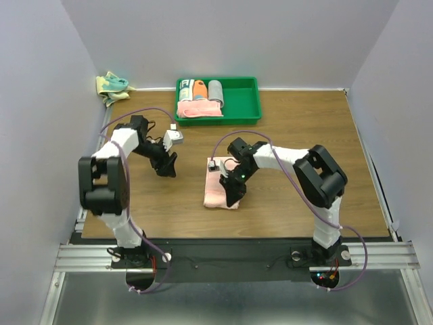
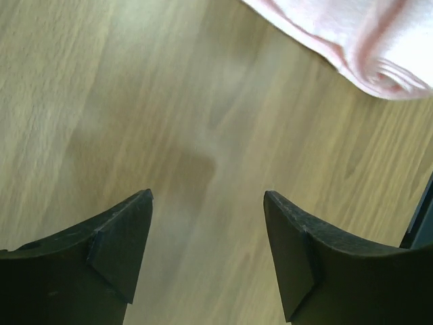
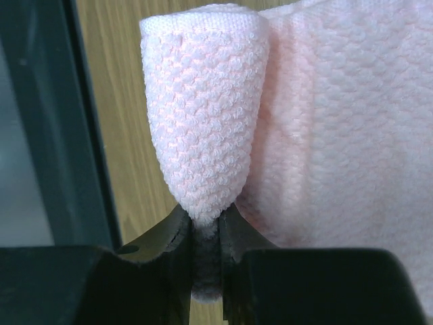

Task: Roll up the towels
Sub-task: Roll the towel

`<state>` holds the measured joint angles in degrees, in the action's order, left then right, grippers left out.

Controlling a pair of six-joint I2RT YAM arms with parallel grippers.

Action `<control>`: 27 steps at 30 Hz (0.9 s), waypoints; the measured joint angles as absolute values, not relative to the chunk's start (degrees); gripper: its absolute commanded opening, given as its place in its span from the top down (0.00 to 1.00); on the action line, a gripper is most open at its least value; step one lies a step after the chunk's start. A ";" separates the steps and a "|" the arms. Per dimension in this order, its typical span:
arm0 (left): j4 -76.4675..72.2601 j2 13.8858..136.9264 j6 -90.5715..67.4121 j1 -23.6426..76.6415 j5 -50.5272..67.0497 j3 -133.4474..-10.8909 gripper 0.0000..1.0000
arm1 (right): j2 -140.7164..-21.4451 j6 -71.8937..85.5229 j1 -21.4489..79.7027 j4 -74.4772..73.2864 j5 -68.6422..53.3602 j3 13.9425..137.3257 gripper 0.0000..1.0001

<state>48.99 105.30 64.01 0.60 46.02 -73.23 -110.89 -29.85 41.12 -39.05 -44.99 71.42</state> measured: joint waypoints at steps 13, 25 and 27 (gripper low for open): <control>21.12 59.44 61.45 31.24 29.06 -35.94 0.02 | -129.64 -35.44 36.38 -61.63 -64.25 86.08 0.97; 3.86 65.01 60.93 56.21 12.67 -30.61 0.10 | -135.68 -41.04 34.52 -70.74 -69.58 88.75 0.96; 2.28 66.72 60.84 57.82 11.92 -30.61 0.23 | -136.20 -41.39 34.46 -71.53 -69.95 89.10 0.95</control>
